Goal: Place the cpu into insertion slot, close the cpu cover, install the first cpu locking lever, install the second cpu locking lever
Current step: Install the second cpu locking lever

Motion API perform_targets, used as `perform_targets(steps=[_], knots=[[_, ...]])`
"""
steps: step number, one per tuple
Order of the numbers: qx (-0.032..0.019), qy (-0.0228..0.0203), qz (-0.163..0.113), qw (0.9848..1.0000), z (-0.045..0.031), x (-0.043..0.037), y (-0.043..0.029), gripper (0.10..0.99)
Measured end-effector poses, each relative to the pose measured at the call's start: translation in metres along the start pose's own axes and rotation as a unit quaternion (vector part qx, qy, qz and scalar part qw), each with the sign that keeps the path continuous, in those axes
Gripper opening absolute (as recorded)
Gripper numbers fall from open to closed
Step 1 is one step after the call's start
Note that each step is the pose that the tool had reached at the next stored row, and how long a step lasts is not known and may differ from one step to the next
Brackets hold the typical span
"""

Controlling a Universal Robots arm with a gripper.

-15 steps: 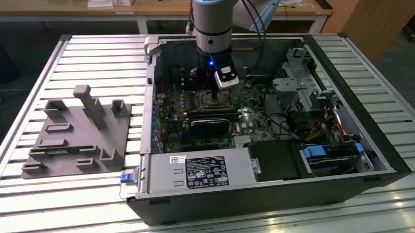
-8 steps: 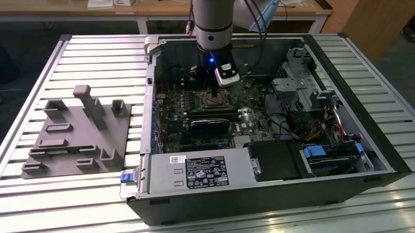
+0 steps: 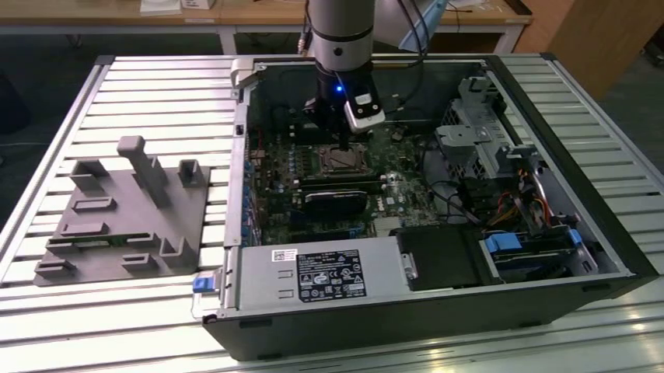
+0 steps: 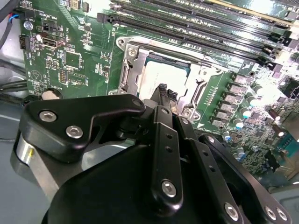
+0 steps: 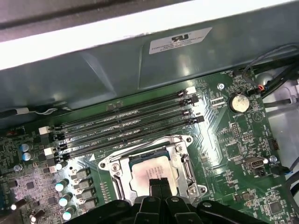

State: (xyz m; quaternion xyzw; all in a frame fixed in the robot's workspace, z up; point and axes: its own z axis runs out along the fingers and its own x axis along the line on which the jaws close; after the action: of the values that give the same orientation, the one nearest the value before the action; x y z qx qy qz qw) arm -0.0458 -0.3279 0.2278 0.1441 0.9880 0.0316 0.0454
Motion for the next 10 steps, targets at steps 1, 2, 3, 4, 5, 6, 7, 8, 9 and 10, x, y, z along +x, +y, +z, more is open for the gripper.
perform_targets(steps=[1,2,3,4,5,6,7,8,9,10], knots=[[0.0001,-0.0001,0.0,1.0,-0.0001,0.0,0.0,0.106],[0.0001,-0.0001,0.0,1.0,-0.0001,0.0,-0.0001,0.106],[0.0001,-0.0001,0.0,1.0,-0.0001,0.0,-0.0002,0.106],[0.0001,-0.0001,0.0,1.0,-0.0001,0.0,-0.0003,0.106],[0.0001,-0.0001,0.0,1.0,-0.0002,-0.0002,-0.0007,0.106],[0.0001,-0.0001,0.0,1.0,-0.0002,-0.0003,-0.001,0.106],[0.0,-0.0001,0.0,1.0,-0.0001,-0.0004,-0.0013,0.106],[0.0,-0.0001,0.0,1.0,-0.0002,-0.0005,-0.0016,0.106],[0.0001,-0.0001,0.0,1.0,-0.0002,-0.0006,-0.002,0.106],[0.0001,-0.0001,0.0,1.0,-0.0002,-0.0007,-0.0024,0.106]])
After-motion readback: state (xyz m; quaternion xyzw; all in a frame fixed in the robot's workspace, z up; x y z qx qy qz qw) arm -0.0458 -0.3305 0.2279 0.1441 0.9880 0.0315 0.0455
